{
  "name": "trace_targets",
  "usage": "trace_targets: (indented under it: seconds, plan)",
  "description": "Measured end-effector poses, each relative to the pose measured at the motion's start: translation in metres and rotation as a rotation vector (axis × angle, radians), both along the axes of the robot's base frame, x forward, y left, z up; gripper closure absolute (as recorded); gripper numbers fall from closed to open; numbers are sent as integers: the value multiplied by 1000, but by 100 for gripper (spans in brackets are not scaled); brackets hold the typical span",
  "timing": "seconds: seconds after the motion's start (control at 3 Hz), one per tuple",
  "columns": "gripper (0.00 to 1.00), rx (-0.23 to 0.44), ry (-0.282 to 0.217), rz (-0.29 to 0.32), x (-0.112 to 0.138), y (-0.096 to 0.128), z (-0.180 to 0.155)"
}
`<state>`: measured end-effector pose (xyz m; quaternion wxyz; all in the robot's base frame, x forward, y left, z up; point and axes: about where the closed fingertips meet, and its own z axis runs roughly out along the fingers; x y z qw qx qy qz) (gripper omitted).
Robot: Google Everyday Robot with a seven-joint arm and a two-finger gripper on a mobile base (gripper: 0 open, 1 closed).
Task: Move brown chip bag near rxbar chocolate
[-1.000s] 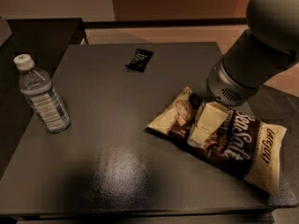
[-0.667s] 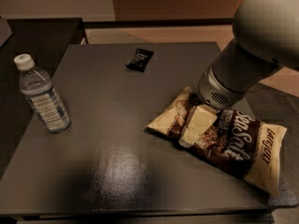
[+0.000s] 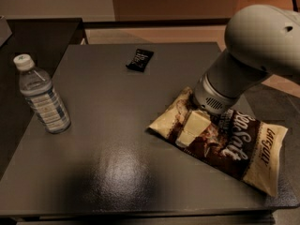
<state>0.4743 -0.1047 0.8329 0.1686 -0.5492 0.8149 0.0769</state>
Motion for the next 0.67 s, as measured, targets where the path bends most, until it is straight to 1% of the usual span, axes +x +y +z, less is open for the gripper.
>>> trace_targets:
  seconds: [0.33,0.67]
  plan:
    - [42,18,-7,19,-2,3,9]
    - [64,27,-25,72,-3,13,26]
